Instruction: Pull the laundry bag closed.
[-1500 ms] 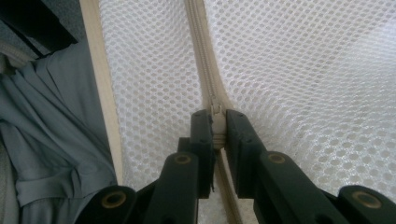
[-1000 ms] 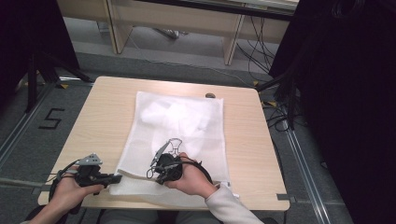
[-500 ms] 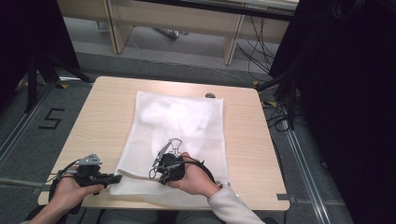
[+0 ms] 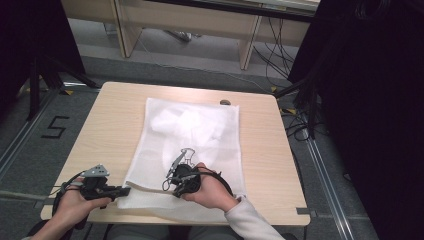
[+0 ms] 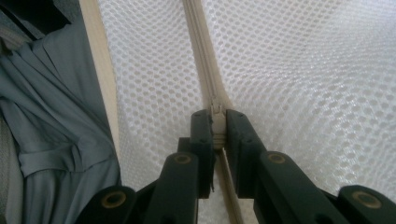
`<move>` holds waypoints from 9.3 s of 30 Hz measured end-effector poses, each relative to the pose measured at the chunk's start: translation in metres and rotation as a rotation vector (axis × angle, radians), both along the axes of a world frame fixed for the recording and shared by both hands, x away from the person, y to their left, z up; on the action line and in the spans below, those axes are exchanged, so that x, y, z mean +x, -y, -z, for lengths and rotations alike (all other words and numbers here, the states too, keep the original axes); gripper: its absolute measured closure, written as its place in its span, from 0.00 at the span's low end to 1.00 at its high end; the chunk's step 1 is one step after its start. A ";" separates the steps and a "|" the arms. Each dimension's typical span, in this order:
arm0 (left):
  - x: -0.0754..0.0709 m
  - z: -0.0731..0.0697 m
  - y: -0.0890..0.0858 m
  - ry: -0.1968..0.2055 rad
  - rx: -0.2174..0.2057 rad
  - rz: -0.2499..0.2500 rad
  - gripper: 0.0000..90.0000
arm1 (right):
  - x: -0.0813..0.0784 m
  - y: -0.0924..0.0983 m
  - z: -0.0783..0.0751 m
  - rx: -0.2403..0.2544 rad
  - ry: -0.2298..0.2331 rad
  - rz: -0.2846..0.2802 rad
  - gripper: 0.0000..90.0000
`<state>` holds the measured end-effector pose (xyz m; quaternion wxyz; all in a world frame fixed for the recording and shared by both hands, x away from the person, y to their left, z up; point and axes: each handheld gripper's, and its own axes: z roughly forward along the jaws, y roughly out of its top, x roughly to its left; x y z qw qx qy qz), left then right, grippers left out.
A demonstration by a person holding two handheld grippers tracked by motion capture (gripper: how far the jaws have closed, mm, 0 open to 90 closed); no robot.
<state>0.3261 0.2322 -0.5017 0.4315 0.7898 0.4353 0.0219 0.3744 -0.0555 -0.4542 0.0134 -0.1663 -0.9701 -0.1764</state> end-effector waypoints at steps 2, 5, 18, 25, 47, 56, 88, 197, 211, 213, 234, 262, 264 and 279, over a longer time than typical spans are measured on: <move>0.000 0.000 0.000 -0.001 0.001 0.005 0.95 | 0.000 0.001 0.000 -0.003 0.003 -0.005 0.91; 0.000 0.000 -0.001 -0.001 0.007 0.008 0.95 | 0.001 0.002 0.001 0.014 0.009 -0.022 0.91; 0.000 0.000 0.000 -0.001 0.003 0.002 0.95 | 0.001 0.007 -0.002 -0.006 0.003 0.004 0.91; 0.000 0.000 0.000 -0.002 0.000 0.001 0.95 | 0.001 0.010 -0.004 -0.013 0.002 0.011 0.91; 0.000 -0.001 -0.002 0.002 0.003 -0.006 0.95 | 0.001 0.023 -0.008 -0.022 0.004 0.042 0.91; 0.000 -0.001 -0.003 -0.003 0.005 0.000 0.95 | 0.002 0.026 -0.007 -0.014 -0.002 0.020 0.91; 0.000 -0.001 -0.003 0.002 0.008 0.003 0.95 | 0.002 0.033 -0.010 -0.016 0.007 0.030 0.91; 0.000 -0.001 -0.003 -0.004 0.005 -0.011 0.95 | -0.006 0.078 -0.017 -0.012 -0.004 0.114 0.91; 0.000 -0.001 -0.003 -0.004 0.008 -0.011 0.95 | -0.007 0.089 -0.017 -0.009 -0.012 0.140 0.91; 0.000 -0.001 -0.003 -0.003 0.009 -0.012 0.95 | -0.007 0.089 -0.017 -0.015 -0.009 0.141 0.91; 0.000 -0.001 -0.004 -0.002 0.015 -0.008 0.95 | -0.007 0.100 -0.019 -0.006 -0.014 0.155 0.91; 0.000 -0.001 -0.004 -0.001 0.004 -0.020 0.95 | -0.009 0.114 -0.022 -0.013 -0.009 0.188 0.91; 0.000 -0.001 -0.004 -0.002 0.006 -0.016 0.95 | -0.009 0.115 -0.021 -0.007 -0.008 0.179 0.91; 0.000 -0.001 -0.004 -0.002 0.004 -0.019 0.95 | -0.010 0.122 -0.023 -0.002 -0.007 0.195 0.91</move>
